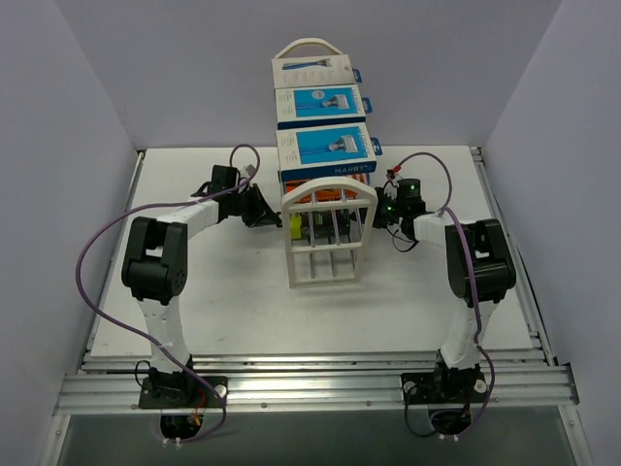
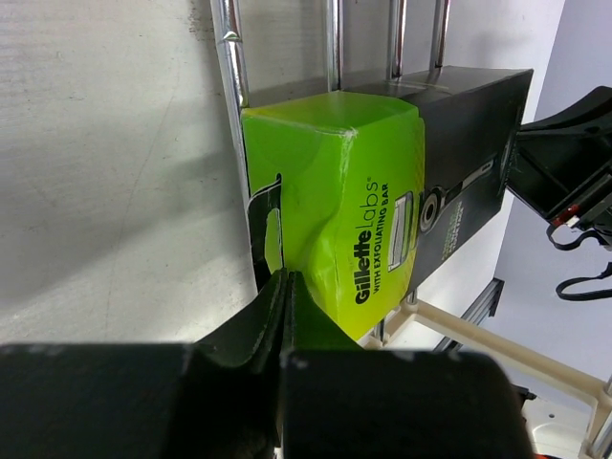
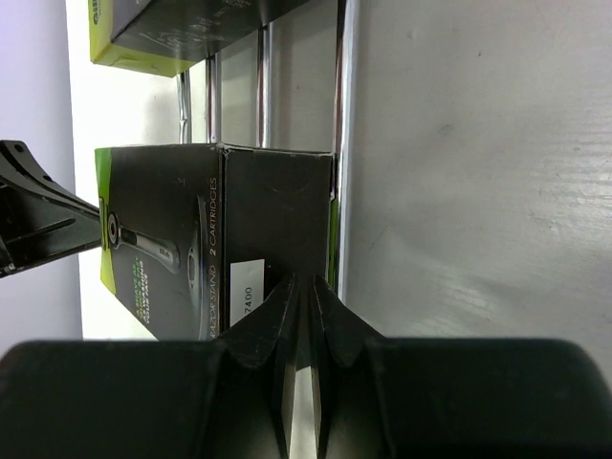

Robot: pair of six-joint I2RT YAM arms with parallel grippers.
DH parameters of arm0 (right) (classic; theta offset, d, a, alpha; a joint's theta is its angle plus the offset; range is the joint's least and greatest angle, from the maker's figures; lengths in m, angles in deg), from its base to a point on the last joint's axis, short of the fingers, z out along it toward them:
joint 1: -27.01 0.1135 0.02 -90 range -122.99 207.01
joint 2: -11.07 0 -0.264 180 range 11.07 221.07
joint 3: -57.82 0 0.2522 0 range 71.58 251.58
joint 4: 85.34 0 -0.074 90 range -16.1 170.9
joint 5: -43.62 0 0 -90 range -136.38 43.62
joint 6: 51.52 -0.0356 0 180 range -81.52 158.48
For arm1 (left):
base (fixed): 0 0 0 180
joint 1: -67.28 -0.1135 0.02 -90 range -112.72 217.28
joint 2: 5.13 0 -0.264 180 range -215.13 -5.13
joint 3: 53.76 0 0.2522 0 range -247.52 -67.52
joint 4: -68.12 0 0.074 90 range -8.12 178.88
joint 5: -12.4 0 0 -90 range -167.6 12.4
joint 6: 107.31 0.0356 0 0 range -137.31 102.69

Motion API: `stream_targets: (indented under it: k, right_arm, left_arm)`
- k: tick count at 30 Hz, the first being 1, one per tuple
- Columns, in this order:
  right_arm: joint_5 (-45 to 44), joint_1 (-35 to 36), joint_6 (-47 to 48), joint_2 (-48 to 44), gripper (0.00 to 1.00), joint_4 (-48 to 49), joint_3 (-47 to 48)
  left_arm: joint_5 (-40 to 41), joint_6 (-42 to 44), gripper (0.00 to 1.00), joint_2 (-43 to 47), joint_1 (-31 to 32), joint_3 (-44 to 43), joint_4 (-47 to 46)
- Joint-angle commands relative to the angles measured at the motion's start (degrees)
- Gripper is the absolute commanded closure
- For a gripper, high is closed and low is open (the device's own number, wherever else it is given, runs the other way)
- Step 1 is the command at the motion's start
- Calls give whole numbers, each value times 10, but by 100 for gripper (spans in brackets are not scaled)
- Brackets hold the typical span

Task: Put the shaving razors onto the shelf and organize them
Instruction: Place the shaving razor onto shelf

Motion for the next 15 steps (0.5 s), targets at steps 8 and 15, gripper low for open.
stream_targets:
  k: [8,15]
  right_arm:
    - [19,24,7,18,97,26,37]
    - [15,30,6,22,98,24,42]
  left_arm:
    - [-12,-1,98,-8,22,-33,-31]
    - [-13,-6,98,-12,40,-48,-42]
